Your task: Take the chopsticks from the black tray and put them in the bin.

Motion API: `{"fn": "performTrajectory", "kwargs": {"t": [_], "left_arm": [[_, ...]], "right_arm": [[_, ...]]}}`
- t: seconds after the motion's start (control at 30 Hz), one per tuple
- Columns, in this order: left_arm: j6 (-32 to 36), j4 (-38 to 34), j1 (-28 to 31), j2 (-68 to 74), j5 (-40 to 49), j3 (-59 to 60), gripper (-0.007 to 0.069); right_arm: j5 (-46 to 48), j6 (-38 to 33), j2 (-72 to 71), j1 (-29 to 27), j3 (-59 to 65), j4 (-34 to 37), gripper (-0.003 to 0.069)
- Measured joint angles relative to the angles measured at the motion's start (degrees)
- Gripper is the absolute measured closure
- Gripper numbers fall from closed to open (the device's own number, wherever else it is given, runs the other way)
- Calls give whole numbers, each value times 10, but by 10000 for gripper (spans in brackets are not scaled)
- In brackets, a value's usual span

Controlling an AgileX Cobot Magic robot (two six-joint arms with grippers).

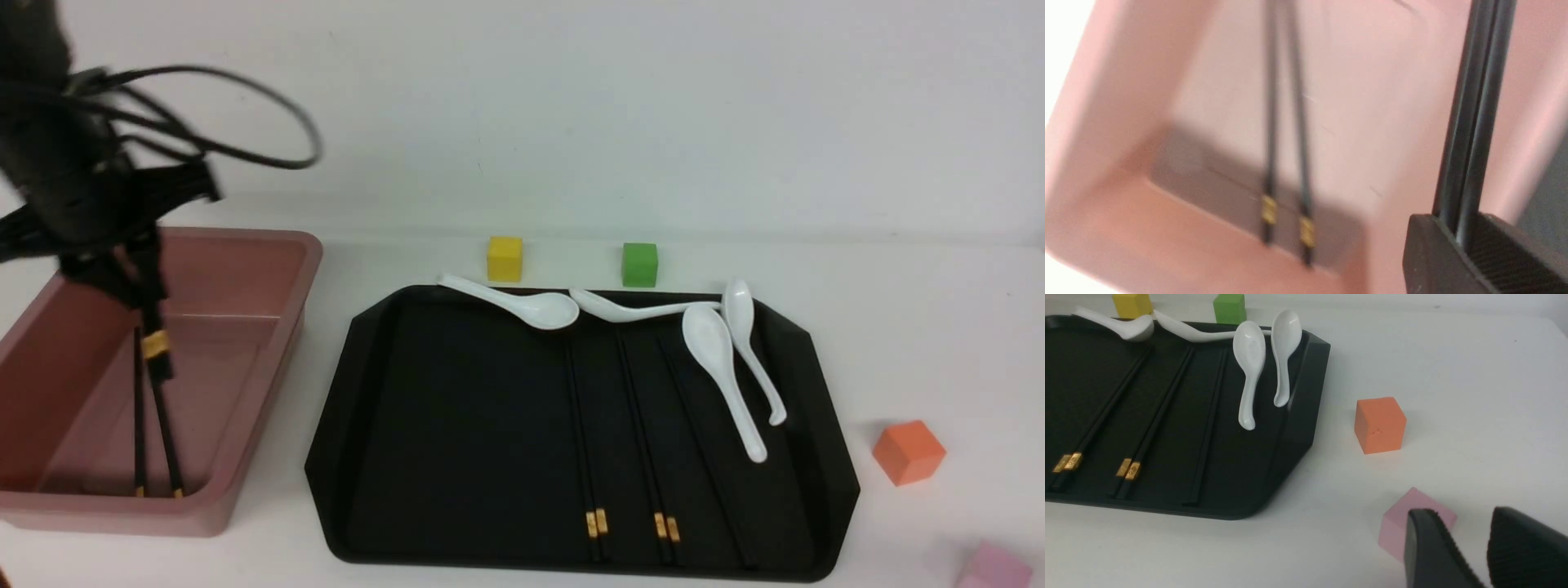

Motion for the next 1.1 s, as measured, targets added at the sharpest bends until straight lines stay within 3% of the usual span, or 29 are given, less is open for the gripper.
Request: {"fn": "performTrajectory", "kwargs": {"t": [0.23,0.4,0.47,0.6,0.73,0.9,1.03,1.1], "left_arm": [[0,10,30,51,-27,5,512],[14,9,30,70,-35,7,445],[49,6,30,70,-36,7,379],[71,-10,30,54,-30,7,354],[99,-26,30,-2,-12,7,451],[169,-63,30,-105,26,28,637],[217,-121,30,-193,5,92,637],[267,-190,30,-273,-33,163,637]], "right_arm": [[0,0,0,0,0,0,419],[0,0,0,0,0,0,419],[0,0,0,0,0,0,419],[0,0,0,0,0,0,419],[0,0,0,0,0,0,419],[0,0,0,0,0,0,419],[0,-1,0,0,0,0,419],[0,-1,0,0,0,0,419]]}}
